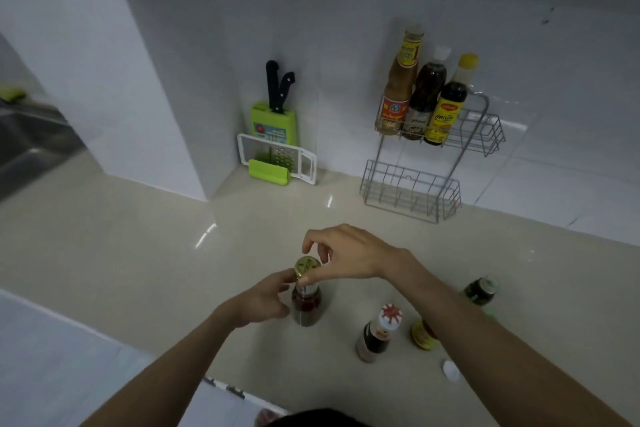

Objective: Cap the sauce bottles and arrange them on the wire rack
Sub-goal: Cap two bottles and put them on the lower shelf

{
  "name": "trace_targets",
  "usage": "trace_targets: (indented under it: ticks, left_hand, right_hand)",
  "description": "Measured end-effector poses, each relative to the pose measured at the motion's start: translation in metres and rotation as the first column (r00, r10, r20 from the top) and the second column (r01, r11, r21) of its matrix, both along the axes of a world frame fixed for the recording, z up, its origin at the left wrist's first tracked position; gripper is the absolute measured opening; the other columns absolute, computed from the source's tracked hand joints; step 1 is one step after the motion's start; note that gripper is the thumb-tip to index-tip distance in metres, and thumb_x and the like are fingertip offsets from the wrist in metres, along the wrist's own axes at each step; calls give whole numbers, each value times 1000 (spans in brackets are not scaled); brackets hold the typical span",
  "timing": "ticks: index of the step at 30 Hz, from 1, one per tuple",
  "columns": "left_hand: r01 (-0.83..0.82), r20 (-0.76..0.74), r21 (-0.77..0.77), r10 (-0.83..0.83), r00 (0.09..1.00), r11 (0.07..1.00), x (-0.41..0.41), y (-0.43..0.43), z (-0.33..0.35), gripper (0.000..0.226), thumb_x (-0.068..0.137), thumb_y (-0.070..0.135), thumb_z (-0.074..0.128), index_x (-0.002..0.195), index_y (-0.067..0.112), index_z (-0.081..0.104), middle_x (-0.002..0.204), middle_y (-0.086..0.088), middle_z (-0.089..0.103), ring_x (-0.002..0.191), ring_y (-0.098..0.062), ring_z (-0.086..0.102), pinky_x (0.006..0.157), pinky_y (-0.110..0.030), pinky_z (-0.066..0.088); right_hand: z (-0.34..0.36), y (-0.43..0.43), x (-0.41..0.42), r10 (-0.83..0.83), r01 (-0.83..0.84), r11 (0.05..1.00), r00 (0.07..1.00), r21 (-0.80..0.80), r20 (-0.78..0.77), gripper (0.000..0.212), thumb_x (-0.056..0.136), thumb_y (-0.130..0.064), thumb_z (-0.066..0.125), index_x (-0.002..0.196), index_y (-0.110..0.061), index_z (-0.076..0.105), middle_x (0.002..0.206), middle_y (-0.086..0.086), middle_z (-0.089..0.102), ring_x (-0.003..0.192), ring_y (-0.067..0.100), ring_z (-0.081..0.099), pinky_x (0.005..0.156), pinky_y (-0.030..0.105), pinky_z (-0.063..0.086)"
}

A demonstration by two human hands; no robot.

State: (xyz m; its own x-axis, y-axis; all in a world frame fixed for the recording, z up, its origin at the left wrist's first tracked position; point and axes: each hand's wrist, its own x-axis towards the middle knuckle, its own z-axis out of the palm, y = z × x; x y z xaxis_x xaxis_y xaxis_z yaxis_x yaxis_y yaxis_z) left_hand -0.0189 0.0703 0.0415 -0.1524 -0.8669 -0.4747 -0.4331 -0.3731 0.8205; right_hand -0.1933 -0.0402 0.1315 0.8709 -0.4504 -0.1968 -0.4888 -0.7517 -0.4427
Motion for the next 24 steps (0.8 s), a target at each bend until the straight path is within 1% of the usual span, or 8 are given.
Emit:
trace_targets:
  ticks: [2, 4, 7, 10, 13, 15, 18, 24]
  left_hand:
    - [-56, 3, -44, 56, 998, 997, -14, 4, -8, 57, 76, -1, 69, 122, 26, 49, 112, 16, 56, 101, 0, 56, 75, -6, 46]
    - [-186, 15, -123, 190, 982, 975, -26, 6, -18, 47, 72, 18, 80, 113, 23, 59, 107, 6, 66, 97, -11, 63, 78, -18, 52]
    - [-383, -9, -216, 390, 921, 898, -44, 8, -26, 36, 72, 26, 80, 104, 15, 65, 96, 0, 72, 85, -10, 66, 82, -34, 55]
    - [-463, -60, -251, 464, 884, 850, -52, 6, -25, 46, 61, 38, 74, 97, 11, 67, 91, -8, 74, 83, -19, 68, 84, -46, 56]
    - [-401, -26, -240, 407, 913, 884, -48, -9, -16, 43, 58, 43, 73, 94, 19, 69, 90, -2, 75, 87, -19, 70, 86, -42, 56]
    - [-379, -38, -259, 382, 923, 889, -46, -26, 1, 31, 65, 34, 76, 91, 17, 70, 89, -3, 75, 87, -19, 70, 86, -38, 56]
    - [-323, -195, -232, 281, 940, 918, -46, -51, 38, 12, 73, 15, 72, 85, 15, 70, 83, -3, 70, 83, -17, 66, 86, -33, 52]
    - [-174, -385, -287, 53, 922, 942, -50, -84, 95, 17, 63, 9, 63, 80, 6, 64, 79, -12, 66, 82, -20, 67, 76, -22, 50]
  right_hand:
    - [-1, 5, 4, 43, -44, 995, 999, -91, -7, 51, 71, -70, 63, 102, -31, 55, 77, -9, 60, 71, 11, 55, 59, 31, 45]
    - [-5, 8, 5, 64, -61, 989, 998, -135, 12, 48, 73, -69, 62, 97, -29, 54, 72, -9, 58, 68, 13, 54, 54, 30, 40]
    - [-7, 10, 5, 74, -68, 987, 997, -145, 37, 45, 75, -65, 63, 94, -25, 53, 70, -8, 55, 68, 15, 54, 54, 31, 40]
    - [-3, 8, 2, 94, -88, 982, 995, -170, 29, 43, 79, -61, 63, 93, -21, 53, 73, -6, 56, 70, 17, 54, 56, 34, 43]
    - [10, -4, -4, 105, -98, 981, 994, -167, 37, 39, 83, -58, 61, 98, -23, 56, 83, -3, 60, 76, 17, 55, 65, 41, 50]
    - [30, -19, -7, 90, -81, 987, 994, -140, 60, 38, 85, -55, 60, 109, -25, 60, 93, -1, 63, 84, 16, 56, 74, 42, 51]
    - [74, -46, -9, 80, -73, 993, 994, -88, 70, 35, 89, -43, 61, 121, -29, 60, 110, -2, 67, 97, 14, 59, 86, 36, 50]
    - [145, -81, -18, 98, -98, 995, 995, 22, 0, 37, 90, -39, 63, 125, -43, 54, 122, -7, 63, 108, 18, 62, 95, 42, 50]
